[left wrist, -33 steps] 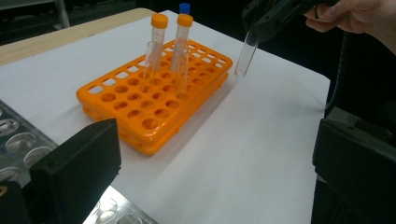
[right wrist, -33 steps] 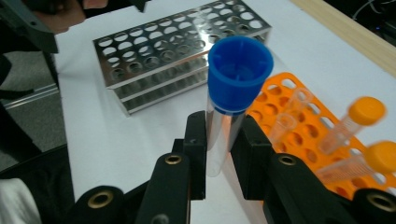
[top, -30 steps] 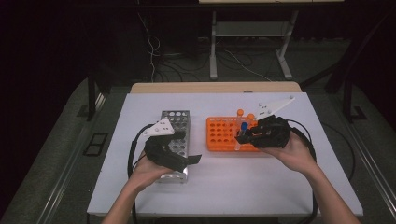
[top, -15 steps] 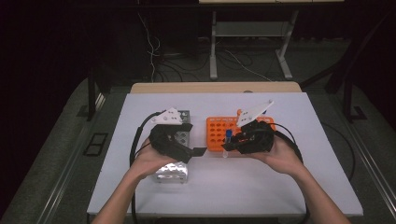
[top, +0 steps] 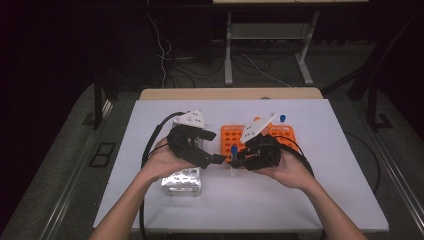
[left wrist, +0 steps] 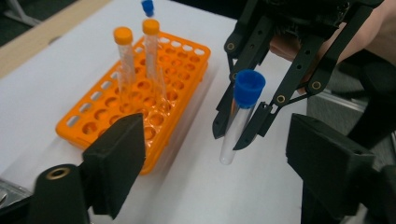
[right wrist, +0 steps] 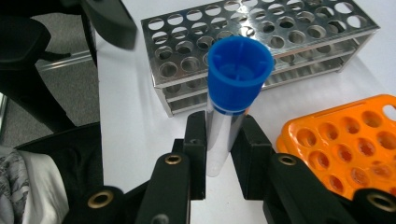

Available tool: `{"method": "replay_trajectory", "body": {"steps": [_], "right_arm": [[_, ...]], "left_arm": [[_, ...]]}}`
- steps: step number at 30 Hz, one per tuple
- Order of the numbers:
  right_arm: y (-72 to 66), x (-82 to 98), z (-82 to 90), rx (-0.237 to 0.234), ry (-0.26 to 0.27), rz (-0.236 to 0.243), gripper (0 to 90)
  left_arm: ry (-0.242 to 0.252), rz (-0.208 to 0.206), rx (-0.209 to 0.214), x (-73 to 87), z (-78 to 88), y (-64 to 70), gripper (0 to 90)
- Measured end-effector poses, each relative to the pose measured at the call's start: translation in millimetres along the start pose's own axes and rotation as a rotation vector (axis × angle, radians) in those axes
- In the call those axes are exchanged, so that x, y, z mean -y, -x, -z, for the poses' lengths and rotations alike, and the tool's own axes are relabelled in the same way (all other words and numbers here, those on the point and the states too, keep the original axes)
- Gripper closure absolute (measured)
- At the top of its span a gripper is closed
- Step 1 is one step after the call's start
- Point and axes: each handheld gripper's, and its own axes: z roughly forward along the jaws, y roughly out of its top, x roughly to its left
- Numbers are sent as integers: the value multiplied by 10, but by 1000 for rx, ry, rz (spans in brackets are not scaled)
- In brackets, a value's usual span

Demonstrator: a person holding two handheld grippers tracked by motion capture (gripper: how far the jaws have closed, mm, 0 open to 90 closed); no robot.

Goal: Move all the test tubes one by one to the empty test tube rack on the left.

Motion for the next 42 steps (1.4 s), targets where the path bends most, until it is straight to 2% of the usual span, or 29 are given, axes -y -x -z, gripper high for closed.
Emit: {"method": "replay_trajectory", "body": {"steps": [6,10,11,13,20,24,31,33,38,39,40,42], "right_arm": [[-18,-23,-97,-11,-17,9,758],[-27,-28,-126,-13,-22,16,758],[-35,-32,-142,-13,-27,19,758],[-40,-33,-159,-15,-27,26,758],[-64,-37,-229,-26,-35,34,758],[-75,-43,-257,-30,-39,34,758],[-68,-23,-282,-27,-34,28,740],[-67,-12,-267,-24,-20,15,669],[-59,57,-159,4,23,-17,555],[-59,57,-159,4,23,-17,555],[-44,111,-91,9,52,-43,506],[-33,176,-24,15,73,-69,472]], "left_arm": [[-86,-57,50,-92,-112,9,370],[-109,-63,68,-113,-142,7,441],[-136,-73,84,-125,-157,-2,480],[-158,-85,94,-135,-171,-13,512],[-187,-102,114,-146,-211,-13,616],[-212,-114,126,-142,-246,-12,722],[-238,-117,128,-158,-255,-32,741],[-241,-119,125,-175,-240,-46,742],[-240,-115,113,-216,-186,-78,742],[-237,-115,112,-229,-167,-91,742],[-234,-111,110,-242,-147,-101,743],[-231,-111,99,-269,-108,-121,743]]}}
